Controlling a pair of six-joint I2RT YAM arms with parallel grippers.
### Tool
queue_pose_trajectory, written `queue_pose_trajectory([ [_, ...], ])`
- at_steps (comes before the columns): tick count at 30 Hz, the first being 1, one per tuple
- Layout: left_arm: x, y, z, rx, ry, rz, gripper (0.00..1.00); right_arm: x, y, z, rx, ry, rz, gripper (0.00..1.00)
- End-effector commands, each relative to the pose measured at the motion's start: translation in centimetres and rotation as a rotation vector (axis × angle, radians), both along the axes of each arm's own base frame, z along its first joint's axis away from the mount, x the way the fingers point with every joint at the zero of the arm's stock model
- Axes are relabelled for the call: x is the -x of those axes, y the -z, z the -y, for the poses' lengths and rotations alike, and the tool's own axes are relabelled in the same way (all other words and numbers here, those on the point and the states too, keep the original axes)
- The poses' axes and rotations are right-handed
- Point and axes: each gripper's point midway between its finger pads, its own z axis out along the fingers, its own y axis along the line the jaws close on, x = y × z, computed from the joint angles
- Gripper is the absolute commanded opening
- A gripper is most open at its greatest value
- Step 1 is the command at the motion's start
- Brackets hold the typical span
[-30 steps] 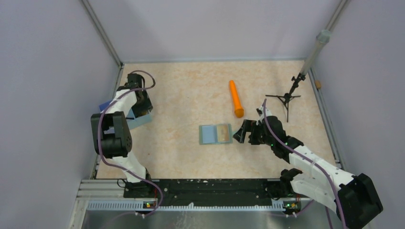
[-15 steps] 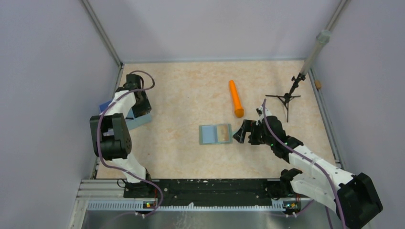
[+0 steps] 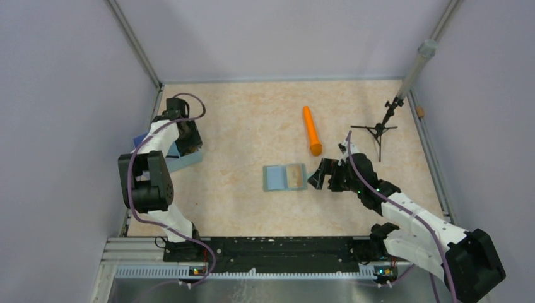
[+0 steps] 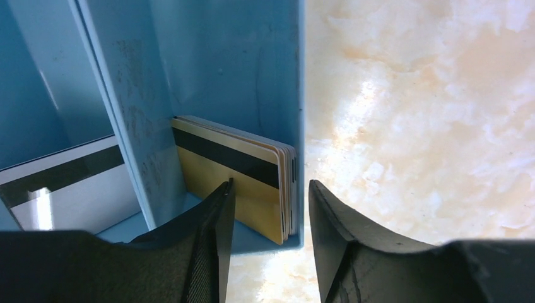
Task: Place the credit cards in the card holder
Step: Pick up the credit card from the storage box.
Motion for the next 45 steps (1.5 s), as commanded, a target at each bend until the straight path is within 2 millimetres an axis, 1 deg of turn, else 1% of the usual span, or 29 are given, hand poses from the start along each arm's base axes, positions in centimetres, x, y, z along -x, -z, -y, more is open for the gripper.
queue_pose_trajectory([
  [1,-0.9,-0.8,2.2,0.101,0.054,0.053,0.51,-0.3,-0.2,-0.1,-0.014,-0.001,0.016,0.98],
  [4,-0.6,-0.2,1.8,0.075,0.044,0.021,0.55,-0.2,-0.1,-0.1,-0.015,-0.002,0.014,0.97],
  [6,-0.4,0.2,1.1,0.018,0.028,-0.003,0.59,-0.1,-0.1,0.0,-0.014,-0.002,0.014,0.98],
  [9,0.0,0.6,0.6,-0.05,0.017,-0.037,0.64,-0.1,-0.2,0.0,-0.018,-0.002,0.02,0.98],
  [15,0.1,0.4,0.5,-0.152,0.025,-0.051,0.66,-0.1,-0.3,0.0,-0.019,-0.002,0.027,0.98],
  [17,0.0,0.4,0.6,-0.148,0.031,-0.048,0.65,0.0,-0.2,0.0,-0.017,-0.003,0.025,0.98],
  [18,-0.1,0.3,1.7,-0.148,0.063,-0.04,0.65,0.0,-0.1,0.1,-0.016,-0.003,0.023,0.98],
  [23,-0.6,-0.3,2.8,-0.143,0.105,0.0,0.64,0.0,0.1,0.2,-0.013,0.0,0.02,0.98],
  [28,-0.7,-0.9,3.0,-0.142,0.111,0.027,0.62,0.1,0.1,0.1,-0.013,-0.002,0.02,0.98],
  [33,-0.5,-1.0,2.6,-0.159,0.099,0.019,0.53,0.1,0.1,0.1,-0.014,-0.005,0.02,0.98],
  [36,-0.5,-1.4,2.5,-0.163,0.09,0.034,0.52,0.1,0.1,0.1,-0.015,-0.005,0.017,0.98],
  [42,-0.8,-2.2,3.1,-0.13,0.101,0.069,0.5,0.1,0.1,0.1,-0.013,-0.01,0.016,0.98],
  [45,-0.8,-2.4,3.2,-0.125,0.104,0.078,0.47,0.1,0.0,0.0,-0.013,-0.011,0.017,0.98],
])
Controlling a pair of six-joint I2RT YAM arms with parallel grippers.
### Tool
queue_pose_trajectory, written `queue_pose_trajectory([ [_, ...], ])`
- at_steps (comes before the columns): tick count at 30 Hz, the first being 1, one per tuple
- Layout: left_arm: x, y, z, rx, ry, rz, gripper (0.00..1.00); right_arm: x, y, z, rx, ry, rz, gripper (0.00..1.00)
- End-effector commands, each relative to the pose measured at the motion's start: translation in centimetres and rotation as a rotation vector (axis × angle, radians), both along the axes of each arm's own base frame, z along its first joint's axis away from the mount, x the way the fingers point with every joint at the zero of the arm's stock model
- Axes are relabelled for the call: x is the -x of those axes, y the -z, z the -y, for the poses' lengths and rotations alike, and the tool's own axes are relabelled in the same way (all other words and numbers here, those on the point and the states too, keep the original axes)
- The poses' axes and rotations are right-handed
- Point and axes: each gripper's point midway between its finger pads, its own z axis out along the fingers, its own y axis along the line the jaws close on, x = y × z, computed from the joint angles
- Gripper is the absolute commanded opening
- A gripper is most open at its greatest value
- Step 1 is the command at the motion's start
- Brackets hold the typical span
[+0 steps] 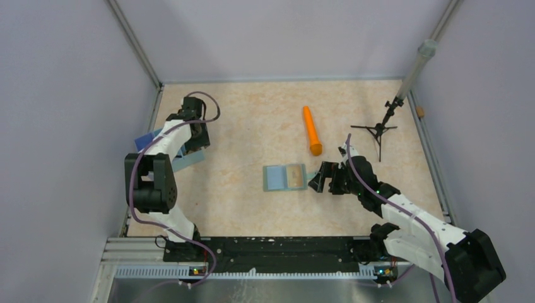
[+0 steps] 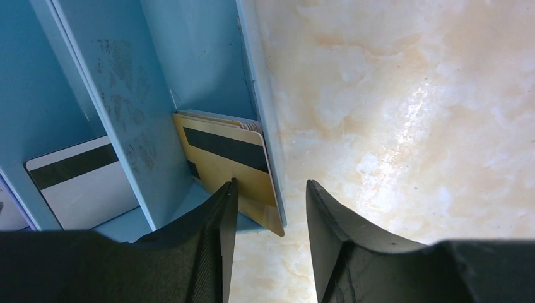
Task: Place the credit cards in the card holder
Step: Pick up the credit card from the storage box, then insert the credit card into the card holder.
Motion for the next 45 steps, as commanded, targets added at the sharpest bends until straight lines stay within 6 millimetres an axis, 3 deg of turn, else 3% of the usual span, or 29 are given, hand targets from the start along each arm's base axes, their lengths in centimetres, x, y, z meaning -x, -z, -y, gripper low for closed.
queue_pose_trajectory([
  [1,-0.9,-2.1,0.7,0.026,0.018,0.085,0.45,-0.7,-1.1,-0.3,-0.024,-0.005,0.04,0.98],
  [6,-0.8,-2.1,0.5,0.019,0.017,0.084,0.33,-0.7,-1.2,-0.4,-0.025,-0.007,0.039,0.98],
  [23,-0.2,-4.6,-0.4,-0.024,-0.008,0.149,0.18,-0.6,-1.4,-0.5,-0.025,-0.019,0.038,0.98],
  [29,0.4,-5.5,-1.3,-0.065,-0.038,0.156,0.04,-0.6,-1.4,-0.5,-0.026,-0.02,0.033,0.98],
  [35,2.1,-8.3,-2.7,-0.122,-0.091,0.191,0.0,-0.6,-2.0,-0.8,-0.034,-0.033,0.038,0.97],
  [40,3.8,-12.3,-2.6,-0.113,-0.082,0.293,0.0,-0.7,-3.9,-1.4,-0.058,-0.075,0.092,0.97],
  [43,4.3,-15.2,-0.5,-0.035,0.017,0.384,0.0,-0.8,-6.1,-2.1,-0.092,-0.131,0.167,0.97],
  [45,4.5,-16.8,2.3,0.043,0.128,0.434,0.0,-0.7,-7.8,-2.7,-0.118,-0.178,0.221,0.97],
])
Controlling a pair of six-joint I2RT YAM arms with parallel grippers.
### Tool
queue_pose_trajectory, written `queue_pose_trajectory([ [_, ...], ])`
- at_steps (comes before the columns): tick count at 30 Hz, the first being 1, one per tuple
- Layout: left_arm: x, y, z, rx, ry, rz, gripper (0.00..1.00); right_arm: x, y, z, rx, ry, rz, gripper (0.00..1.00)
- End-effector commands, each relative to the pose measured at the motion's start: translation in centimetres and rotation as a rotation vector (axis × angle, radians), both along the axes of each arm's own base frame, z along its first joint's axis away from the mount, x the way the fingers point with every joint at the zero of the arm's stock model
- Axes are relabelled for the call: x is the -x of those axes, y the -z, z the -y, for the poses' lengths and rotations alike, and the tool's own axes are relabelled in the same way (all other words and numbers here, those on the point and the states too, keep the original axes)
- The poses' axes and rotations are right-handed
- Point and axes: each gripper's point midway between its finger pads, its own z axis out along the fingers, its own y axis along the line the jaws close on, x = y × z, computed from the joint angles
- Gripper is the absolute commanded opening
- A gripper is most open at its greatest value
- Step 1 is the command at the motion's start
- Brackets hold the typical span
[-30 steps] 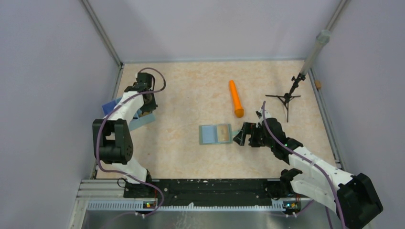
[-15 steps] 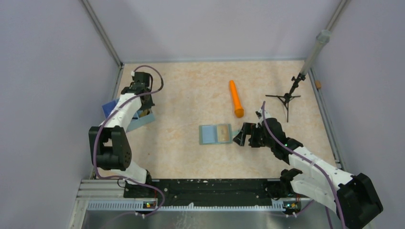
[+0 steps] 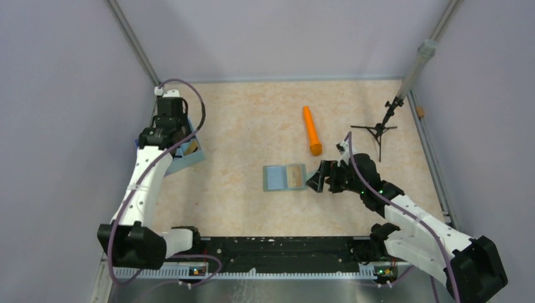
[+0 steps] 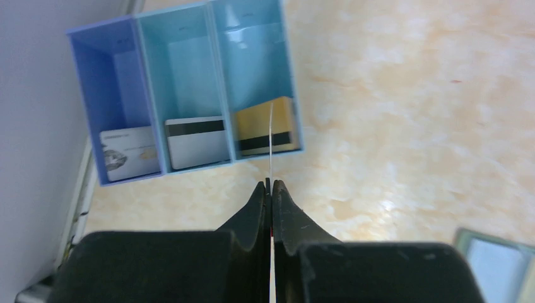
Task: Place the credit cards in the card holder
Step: Insert the credit card into the card holder.
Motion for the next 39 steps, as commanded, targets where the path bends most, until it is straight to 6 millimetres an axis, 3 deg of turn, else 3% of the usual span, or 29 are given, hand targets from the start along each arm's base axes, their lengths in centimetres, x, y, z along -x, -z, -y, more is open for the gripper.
queue_pose_trajectory([
  [1,0.9,-4.2,5.6,0.105,0.257,0.119,0.0,-1.1,-6.8,-2.0,-0.101,-0.118,0.208,0.97],
  [4,2.3,-5.0,12.2,0.239,0.532,0.123,0.0,-0.6,-9.2,-3.3,-0.151,-0.215,0.268,0.97],
  [8,6.9,-4.7,21.2,0.483,0.932,0.045,0.0,0.6,-12.2,-5.4,-0.236,-0.373,0.301,0.93],
  [11,11.0,-4.3,25.7,0.66,1.164,-0.032,0.0,1.4,-14.0,-6.6,-0.304,-0.468,0.317,0.88],
  [13,13.2,-3.8,27.3,0.729,1.264,-0.094,0.0,2.0,-14.7,-7.3,-0.351,-0.522,0.312,0.86],
  [19,18.2,-3.3,29.4,0.873,1.463,-0.216,0.0,3.7,-14.4,-8.9,-0.383,-0.658,0.261,0.81],
  [21,19.8,-4.3,29.5,0.894,1.525,-0.2,0.0,4.3,-13.9,-9.3,-0.36,-0.699,0.243,0.8],
  [22,19.3,-3.2,29.8,0.887,1.501,-0.236,0.0,4.8,-13.8,-9.5,-0.355,-0.725,0.232,0.8],
  [27,20.6,-3.2,30.8,0.92,1.554,-0.274,0.0,6.7,-13.9,-11.0,-0.402,-0.824,0.199,0.67],
  [28,20.6,-3.2,31.0,0.919,1.558,-0.274,0.0,6.9,-14.0,-11.3,-0.415,-0.832,0.199,0.62],
  [29,20.5,-3.1,31.1,0.912,1.552,-0.269,0.0,7.0,-14.1,-11.6,-0.428,-0.837,0.198,0.5],
  [32,19.3,-2.7,31.5,0.884,1.505,-0.225,0.0,6.1,-13.7,-11.9,-0.441,-0.769,0.19,0.04],
  [33,18.5,-2.3,31.6,0.864,1.461,-0.211,0.07,5.2,-13.0,-11.8,-0.414,-0.706,0.177,0.0],
  [34,17.6,-1.8,31.7,0.839,1.411,-0.193,0.24,4.1,-12.0,-11.7,-0.376,-0.632,0.159,0.0],
  [35,16.6,-1.1,31.7,0.812,1.359,-0.174,0.53,3.1,-10.8,-11.4,-0.337,-0.564,0.131,0.0],
  [36,15.7,-0.3,31.6,0.792,1.295,-0.16,0.67,1.9,-9.5,-10.9,-0.302,-0.491,0.099,0.0],
  [39,12.6,2.2,31.3,0.747,1.103,-0.113,0.78,-0.9,-5.8,-9.0,-0.274,-0.308,-0.032,0.0],
])
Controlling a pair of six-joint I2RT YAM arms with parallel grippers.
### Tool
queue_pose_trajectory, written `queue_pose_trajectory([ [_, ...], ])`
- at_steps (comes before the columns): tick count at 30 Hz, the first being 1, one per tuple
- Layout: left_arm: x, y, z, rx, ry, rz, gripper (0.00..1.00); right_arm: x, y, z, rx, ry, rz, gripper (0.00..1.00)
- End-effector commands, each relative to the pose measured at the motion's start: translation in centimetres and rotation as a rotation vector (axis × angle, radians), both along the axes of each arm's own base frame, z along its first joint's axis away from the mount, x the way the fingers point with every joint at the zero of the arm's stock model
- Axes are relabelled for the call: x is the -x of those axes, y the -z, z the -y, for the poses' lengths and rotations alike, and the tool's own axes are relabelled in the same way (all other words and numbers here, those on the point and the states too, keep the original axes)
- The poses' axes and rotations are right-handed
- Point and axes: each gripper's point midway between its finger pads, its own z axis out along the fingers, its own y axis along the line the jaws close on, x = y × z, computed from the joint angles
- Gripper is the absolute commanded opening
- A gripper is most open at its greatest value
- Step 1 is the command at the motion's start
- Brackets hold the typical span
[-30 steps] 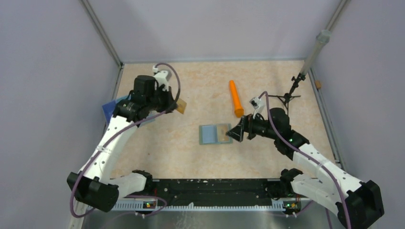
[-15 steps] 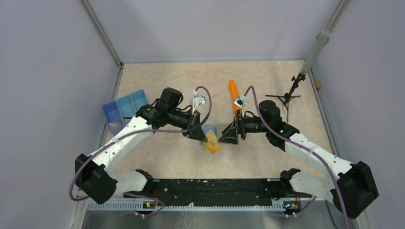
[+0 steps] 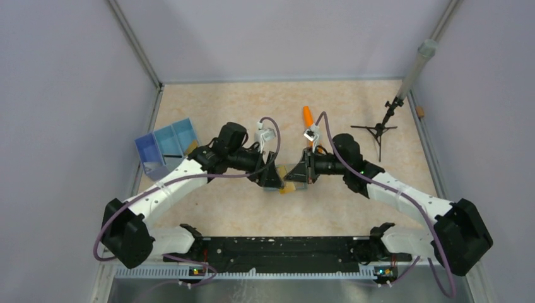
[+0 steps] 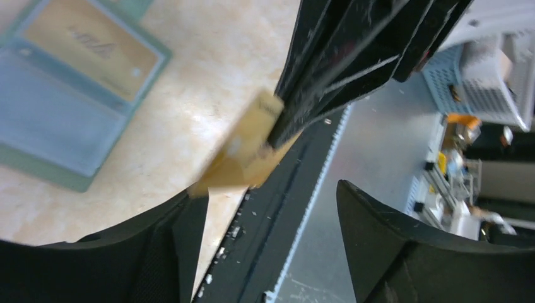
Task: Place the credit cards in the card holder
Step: Insert the credit card into the card holder.
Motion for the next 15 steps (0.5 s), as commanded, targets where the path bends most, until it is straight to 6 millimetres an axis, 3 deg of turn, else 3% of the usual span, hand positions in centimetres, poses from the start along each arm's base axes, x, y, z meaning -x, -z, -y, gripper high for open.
queue_pose_trajectory([
  [1,-5.4,2.6,0.1,-0.053,-0.321,0.047,0.78,-5.1,5.6,2.7,0.096,0.298,-0.179,0.0],
  [7,-8.6,8.7,-1.2,-0.212,-0.586,-0.081,0.62,-6.9,10.0,3.9,0.175,0.369,-0.272,0.0],
  [15,-10.3,13.1,-1.8,-0.304,-0.707,-0.14,0.54,-7.5,13.7,3.7,0.21,0.367,-0.371,0.0],
])
